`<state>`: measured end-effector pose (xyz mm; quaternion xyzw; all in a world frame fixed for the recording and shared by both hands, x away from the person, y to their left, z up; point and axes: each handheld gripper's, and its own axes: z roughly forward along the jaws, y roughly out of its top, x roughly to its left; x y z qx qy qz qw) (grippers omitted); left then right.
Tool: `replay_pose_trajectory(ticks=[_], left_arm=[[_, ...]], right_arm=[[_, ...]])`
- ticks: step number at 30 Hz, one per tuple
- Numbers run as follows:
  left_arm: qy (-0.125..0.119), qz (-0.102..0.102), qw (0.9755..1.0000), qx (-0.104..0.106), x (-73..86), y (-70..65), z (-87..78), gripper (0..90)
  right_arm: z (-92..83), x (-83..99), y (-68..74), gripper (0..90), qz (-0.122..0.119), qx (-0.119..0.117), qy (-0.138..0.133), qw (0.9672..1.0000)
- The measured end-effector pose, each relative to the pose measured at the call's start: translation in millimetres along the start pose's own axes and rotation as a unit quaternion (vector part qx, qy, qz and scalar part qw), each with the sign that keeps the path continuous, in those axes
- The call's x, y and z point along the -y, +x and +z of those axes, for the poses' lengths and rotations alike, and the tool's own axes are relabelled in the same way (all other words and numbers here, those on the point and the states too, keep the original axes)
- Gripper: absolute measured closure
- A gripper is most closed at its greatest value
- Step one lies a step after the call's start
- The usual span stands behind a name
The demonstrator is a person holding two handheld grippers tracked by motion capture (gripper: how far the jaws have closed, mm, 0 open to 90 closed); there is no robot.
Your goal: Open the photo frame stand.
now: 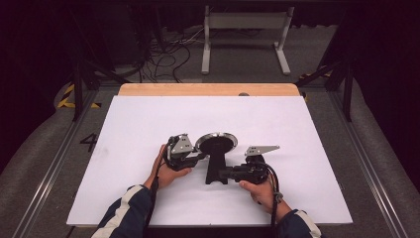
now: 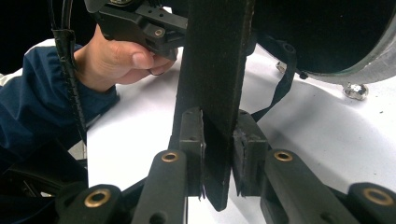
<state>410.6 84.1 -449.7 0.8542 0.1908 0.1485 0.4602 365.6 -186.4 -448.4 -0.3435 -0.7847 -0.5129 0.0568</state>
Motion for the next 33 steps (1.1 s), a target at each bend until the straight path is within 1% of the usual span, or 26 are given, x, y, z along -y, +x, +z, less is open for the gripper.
replay_pose_trajectory(ticks=[2, 7, 9, 11, 16, 19, 20, 23, 25, 29, 33], left_arm=[[0.004, 0.009, 0.9999, -0.01, -1.2, -2.1, 0.6, 69.9], [0.002, 0.015, 0.9997, -0.018, -2.9, -3.3, 4.8, 69.6], [0.007, 0.023, 0.9993, -0.028, -3.9, -4.0, 5.7, 69.8], [0.008, 0.027, 0.9991, -0.032, -4.0, -4.0, 6.2, 70.2], [0.014, 0.029, 0.9985, -0.044, -3.1, -3.5, 6.4, 71.6], [0.014, 0.029, 0.9985, -0.045, -2.9, -3.8, 6.8, 71.8], [0.015, 0.032, 0.9984, -0.043, -3.1, -3.8, 7.0, 71.8], [0.015, 0.029, 0.9985, -0.043, -2.7, -4.1, 7.0, 72.1], [0.015, 0.03, 0.9986, -0.042, -2.4, -3.9, 7.0, 72.1], [0.017, 0.036, 0.9984, -0.041, -1.9, -4.8, 7.2, 72.3], [0.017, 0.035, 0.9984, -0.041, -1.5, -5.1, 7.1, 72.4]], right_arm=[[-0.6, -0.1, -0.2, 76.8, 0.001, 0.001, -0.001, 1.0], [-2.6, 0.1, -1.6, 76.6, 0.004, 0.005, -0.002, 1.0], [-3.3, 0.4, -2.2, 76.6, 0.004, 0.007, -0.001, 1.0], [-3.7, 0.7, -2.7, 76.5, 0.005, 0.008, 0.0, 1.0], [-2.2, 1.0, -2.5, 76.2, 0.0, 0.014, 0.006, 0.9999], [-1.0, 1.4, -2.7, 76.2, -0.008, 0.019, 0.008, 0.9998], [-0.7, 1.7, -2.7, 76.1, -0.011, 0.021, 0.01, 0.9997], [0.9, 2.7, -2.3, 75.9, -0.021, 0.029, 0.015, 0.9993], [1.2, 2.7, -1.9, 75.9, -0.024, 0.03, 0.016, 0.9991], [3.6, 4.5, -0.9, 75.9, -0.036, 0.04, 0.029, 0.9981], [4.7, 5.8, -0.6, 75.8, -0.04, 0.043, 0.03, 0.9978]])
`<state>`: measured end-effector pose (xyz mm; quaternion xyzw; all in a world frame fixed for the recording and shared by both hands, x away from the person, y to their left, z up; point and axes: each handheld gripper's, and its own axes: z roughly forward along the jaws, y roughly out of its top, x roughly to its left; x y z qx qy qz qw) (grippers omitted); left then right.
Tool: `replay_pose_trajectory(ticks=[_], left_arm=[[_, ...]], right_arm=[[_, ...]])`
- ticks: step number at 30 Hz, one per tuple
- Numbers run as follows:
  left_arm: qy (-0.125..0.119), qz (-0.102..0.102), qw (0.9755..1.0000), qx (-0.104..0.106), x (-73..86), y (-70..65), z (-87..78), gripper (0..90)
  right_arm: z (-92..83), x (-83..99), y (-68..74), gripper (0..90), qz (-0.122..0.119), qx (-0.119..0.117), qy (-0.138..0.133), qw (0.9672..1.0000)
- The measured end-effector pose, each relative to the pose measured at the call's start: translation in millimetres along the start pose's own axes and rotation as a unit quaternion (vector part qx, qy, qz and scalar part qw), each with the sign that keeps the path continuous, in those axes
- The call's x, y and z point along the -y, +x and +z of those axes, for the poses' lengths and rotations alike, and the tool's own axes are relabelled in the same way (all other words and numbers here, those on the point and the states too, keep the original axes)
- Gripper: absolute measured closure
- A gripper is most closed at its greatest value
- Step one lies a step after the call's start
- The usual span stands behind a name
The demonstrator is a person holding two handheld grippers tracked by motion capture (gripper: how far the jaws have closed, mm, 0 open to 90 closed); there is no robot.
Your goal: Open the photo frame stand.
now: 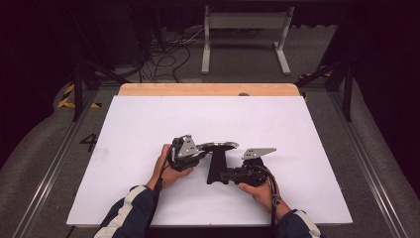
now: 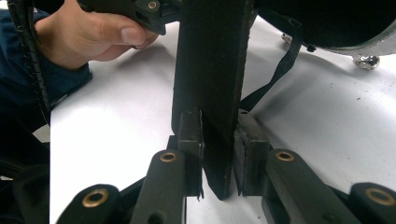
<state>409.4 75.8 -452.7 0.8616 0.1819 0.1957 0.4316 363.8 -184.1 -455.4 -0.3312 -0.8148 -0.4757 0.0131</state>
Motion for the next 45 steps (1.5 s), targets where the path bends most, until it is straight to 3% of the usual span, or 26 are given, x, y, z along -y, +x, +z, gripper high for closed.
replay_pose_trajectory(ticks=[27, 45], left_arm=[[-0.004, 0.001, 1.0, 0.005, 1.1, 0.8, 0.0, 73.3], [-0.007, -0.004, 0.9999, 0.012, 2.4, 4.8, -6.5, 72.4]], right_arm=[[-5.1, 2.5, 5.7, 77.0, -0.029, 0.027, 0.01, 0.9992], [-13.8, 2.2, 13.2, 82.3, -0.073, 0.064, 0.034, 0.9946]])
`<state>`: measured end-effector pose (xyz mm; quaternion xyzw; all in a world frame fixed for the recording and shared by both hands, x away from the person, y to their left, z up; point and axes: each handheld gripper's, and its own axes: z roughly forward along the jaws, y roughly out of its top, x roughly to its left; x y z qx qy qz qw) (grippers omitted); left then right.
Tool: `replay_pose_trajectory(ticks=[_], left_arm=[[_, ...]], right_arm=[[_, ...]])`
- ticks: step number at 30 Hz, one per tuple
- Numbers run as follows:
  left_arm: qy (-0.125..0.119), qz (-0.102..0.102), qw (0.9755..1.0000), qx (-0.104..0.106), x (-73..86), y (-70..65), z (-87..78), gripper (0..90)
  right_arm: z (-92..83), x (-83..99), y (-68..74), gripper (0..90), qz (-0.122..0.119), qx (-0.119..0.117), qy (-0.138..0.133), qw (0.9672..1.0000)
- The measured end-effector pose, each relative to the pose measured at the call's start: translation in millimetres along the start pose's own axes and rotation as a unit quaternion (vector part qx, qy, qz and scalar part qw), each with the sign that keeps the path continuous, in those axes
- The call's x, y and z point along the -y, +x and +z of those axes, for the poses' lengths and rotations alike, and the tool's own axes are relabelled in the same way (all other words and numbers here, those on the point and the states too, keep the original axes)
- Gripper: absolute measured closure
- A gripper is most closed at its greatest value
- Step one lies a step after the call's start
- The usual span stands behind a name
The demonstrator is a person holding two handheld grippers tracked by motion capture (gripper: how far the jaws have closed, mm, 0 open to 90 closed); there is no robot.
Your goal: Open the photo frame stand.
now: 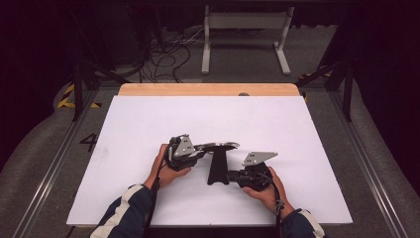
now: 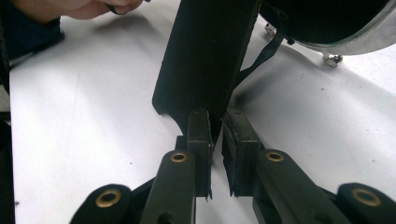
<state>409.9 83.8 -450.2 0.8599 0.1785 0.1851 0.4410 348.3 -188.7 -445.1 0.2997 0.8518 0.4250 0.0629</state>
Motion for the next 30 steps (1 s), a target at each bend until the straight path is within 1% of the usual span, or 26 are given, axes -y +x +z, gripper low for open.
replay_pose_trajectory(ticks=[1, 2, 7, 9, 10, 11, 16, 18, 19, 21, 27, 30], left_arm=[[0.0, 0.0, 1.0, 0.0, 0.0, 0.0, 0.0, 72.1], [0.0, 0.001, 1.0, 0.001, 0.1, 0.4, -0.7, 72.1], [-0.003, 0.0, 1.0, 0.002, 0.7, 2.2, -4.1, 71.0], [-0.004, -0.001, 1.0, 0.003, 0.8, 2.4, -5.2, 70.8], [-0.003, 0.004, 1.0, 0.003, 0.6, 2.9, -6.0, 70.8], [-0.005, 0.002, 1.0, 0.003, 0.6, 2.6, -6.7, 70.7], [-0.008, 0.007, 0.9999, 0.003, -0.3, 3.0, -10.3, 69.9], [-0.01, 0.009, 0.9999, 0.003, -0.8, 3.2, -11.6, 69.5], [-0.01, 0.009, 0.9999, 0.003, -0.8, 3.2, -11.6, 69.4], [-0.011, 0.007, 0.9999, 0.004, -0.8, 3.4, -11.8, 69.2], [-0.01, 0.008, 0.9999, 0.005, -0.9, 4.0, -11.4, 68.3], [-0.01, 0.008, 0.9999, 0.004, -1.1, 4.2, -11.8, 67.5]], right_arm=[[0.0, 0.0, 0.0, 82.3, 0.0, 0.0, 0.0, 1.0], [-2.5, -0.4, 0.7, 83.7, -0.006, 0.006, 0.004, 1.0], [-7.5, -1.3, 1.6, 86.4, -0.01, 0.011, -0.001, 0.9999], [-9.5, -2.2, 2.4, 87.5, -0.013, 0.017, -0.002, 0.9998], [-10.8, -2.8, 3.1, 88.1, -0.014, 0.019, -0.002, 0.9997], [-12.3, -3.4, 3.8, 88.8, -0.016, 0.023, -0.002, 0.9996], [-20.4, -5.9, 7.9, 90.0, -0.026, 0.036, -0.014, 0.9989], [-25.6, -8.1, 10.7, 90.0, -0.03, 0.04, -0.024, 0.9985], [-25.6, -8.1, 10.7, 90.0, -0.03, 0.04, -0.024, 0.9985], [-28.3, -9.6, 12.6, 90.0, -0.03, 0.041, -0.033, 0.9982], [-28.2, -14.0, 23.8, 90.0, -0.041, 0.045, -0.056, 0.9965], [-26.2, -15.7, 29.6, 90.0, -0.049, 0.048, -0.061, 0.9958]])
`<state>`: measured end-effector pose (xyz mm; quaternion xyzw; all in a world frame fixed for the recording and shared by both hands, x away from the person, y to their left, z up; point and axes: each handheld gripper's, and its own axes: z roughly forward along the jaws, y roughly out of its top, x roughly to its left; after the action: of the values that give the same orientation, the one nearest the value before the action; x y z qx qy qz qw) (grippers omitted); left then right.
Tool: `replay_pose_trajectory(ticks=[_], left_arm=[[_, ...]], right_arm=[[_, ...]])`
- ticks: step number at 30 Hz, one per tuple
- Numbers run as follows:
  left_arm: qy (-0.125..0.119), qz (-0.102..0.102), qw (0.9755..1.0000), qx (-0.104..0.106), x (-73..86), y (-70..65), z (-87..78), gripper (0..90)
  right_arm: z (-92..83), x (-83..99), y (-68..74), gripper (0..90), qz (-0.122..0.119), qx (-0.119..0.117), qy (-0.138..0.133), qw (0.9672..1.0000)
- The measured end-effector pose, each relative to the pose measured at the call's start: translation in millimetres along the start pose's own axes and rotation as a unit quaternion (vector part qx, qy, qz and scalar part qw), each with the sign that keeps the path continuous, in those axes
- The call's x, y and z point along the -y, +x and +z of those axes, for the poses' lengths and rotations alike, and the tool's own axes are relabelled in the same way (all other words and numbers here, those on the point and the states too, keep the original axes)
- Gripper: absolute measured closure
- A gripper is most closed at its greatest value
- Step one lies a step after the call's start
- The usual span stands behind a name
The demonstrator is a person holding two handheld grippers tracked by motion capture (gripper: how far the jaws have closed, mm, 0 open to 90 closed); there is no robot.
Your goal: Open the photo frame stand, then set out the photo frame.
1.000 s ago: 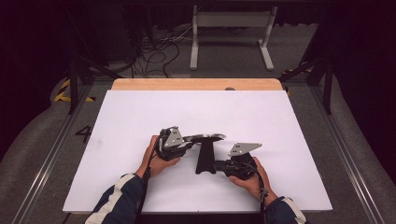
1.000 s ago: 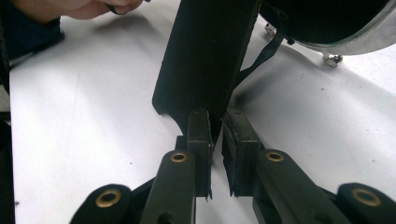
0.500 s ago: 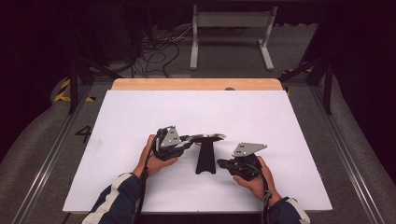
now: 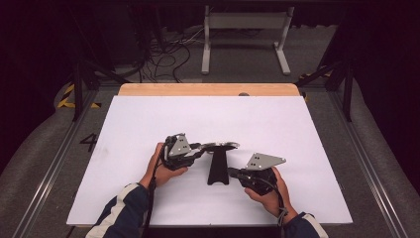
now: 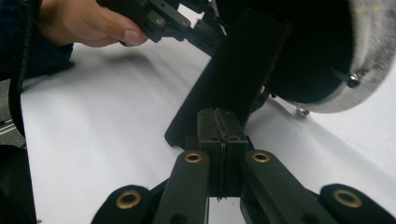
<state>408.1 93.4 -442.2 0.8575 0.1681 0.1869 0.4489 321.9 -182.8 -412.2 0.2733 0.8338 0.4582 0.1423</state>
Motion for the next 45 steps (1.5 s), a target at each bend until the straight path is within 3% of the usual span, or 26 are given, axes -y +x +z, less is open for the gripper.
replay_pose_trajectory(ticks=[12, 19, 29, 34, 37, 45], left_arm=[[-0.003, -0.001, 1.0, 0.001, -0.8, 1.3, 2.0, 65.0], [0.002, -0.013, 0.9999, 0.007, -0.1, -0.2, 13.2, 65.5], [0.01, -0.004, 0.9999, 0.007, -0.5, -2.3, 16.3, 71.8], [0.012, -0.001, 0.9999, 0.002, -0.7, -3.7, 15.0, 74.6], [0.015, 0.002, 0.9999, 0.001, -0.8, -4.5, 14.0, 75.0], [0.018, 0.012, 0.9997, -0.012, -0.2, -7.6, 11.2, 76.8]], right_arm=[[7.5, -5.9, 10.7, 90.0, 0.006, 0.022, -0.027, 0.9994], [27.4, -13.7, 34.4, 90.0, -0.006, 0.049, -0.047, 0.9976], [69.7, -8.4, 57.0, 90.0, -0.001, 0.087, -0.012, 0.9961], [72.0, -5.2, 56.5, 90.0, 0.009, 0.113, 0.003, 0.9936], [70.4, -3.7, 52.9, 90.0, 0.018, 0.102, 0.0, 0.9947], [63.0, -1.2, 48.5, 90.0, 0.026, 0.112, 0.012, 0.9933]])
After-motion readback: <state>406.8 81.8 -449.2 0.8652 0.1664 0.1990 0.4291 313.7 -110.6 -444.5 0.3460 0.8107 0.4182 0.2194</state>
